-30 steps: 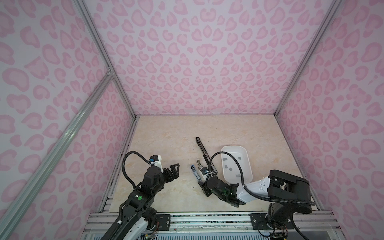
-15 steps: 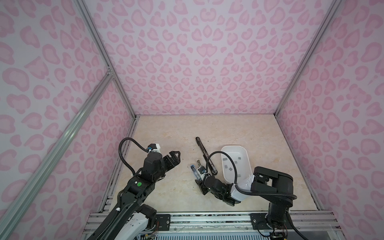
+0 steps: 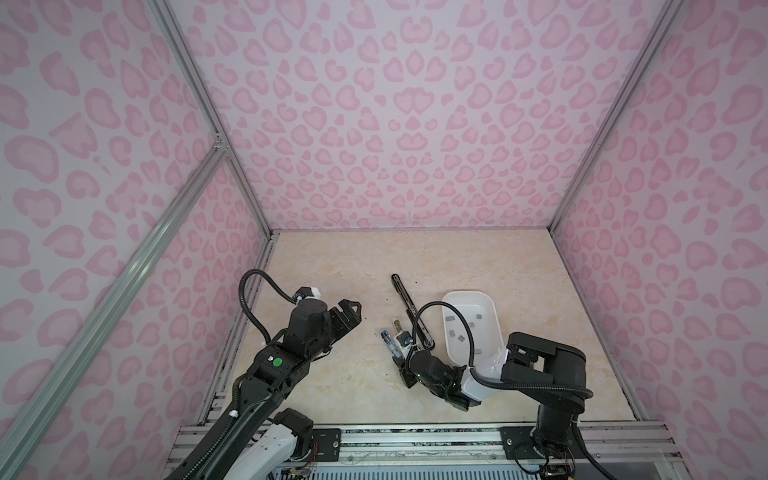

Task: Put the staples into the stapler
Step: 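Open the right gripper and release the block in the light-blue stapler, then move the left gripper over the light-blue stapler top while the right gripper holds it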

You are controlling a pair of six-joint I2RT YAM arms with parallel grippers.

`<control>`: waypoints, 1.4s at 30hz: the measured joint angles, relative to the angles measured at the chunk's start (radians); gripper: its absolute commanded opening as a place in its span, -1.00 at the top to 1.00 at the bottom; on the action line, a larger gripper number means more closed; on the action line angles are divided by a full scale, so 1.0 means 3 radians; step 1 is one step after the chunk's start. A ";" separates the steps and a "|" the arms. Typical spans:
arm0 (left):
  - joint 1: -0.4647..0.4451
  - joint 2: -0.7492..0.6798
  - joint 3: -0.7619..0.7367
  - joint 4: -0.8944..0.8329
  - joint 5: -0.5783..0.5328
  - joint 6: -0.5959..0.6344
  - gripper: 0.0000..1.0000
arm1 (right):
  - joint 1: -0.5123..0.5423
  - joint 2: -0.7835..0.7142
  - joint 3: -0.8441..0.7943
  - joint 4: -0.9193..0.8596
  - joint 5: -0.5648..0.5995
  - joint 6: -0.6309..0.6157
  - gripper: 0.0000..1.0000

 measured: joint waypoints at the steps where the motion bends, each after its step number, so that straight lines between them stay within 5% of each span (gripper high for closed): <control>1: 0.0000 0.0022 0.0008 -0.0018 0.0001 -0.0004 -0.92 | 0.0010 -0.0008 -0.0013 -0.0001 0.0024 0.0000 0.27; 13: -0.0003 0.0245 0.0008 -0.0027 0.0033 -0.0067 -0.92 | 0.0085 0.0043 -0.0029 0.0099 0.0144 -0.0072 0.30; 20: 0.0001 0.0524 -0.0239 0.0230 0.0055 0.0290 -0.92 | 0.0089 0.0085 -0.0018 0.0154 0.0132 -0.0123 0.36; 42: 0.0376 0.1227 -0.0955 0.2029 0.1246 0.0579 -0.89 | 0.0177 0.0220 -0.0042 0.0477 0.0128 -0.0130 0.56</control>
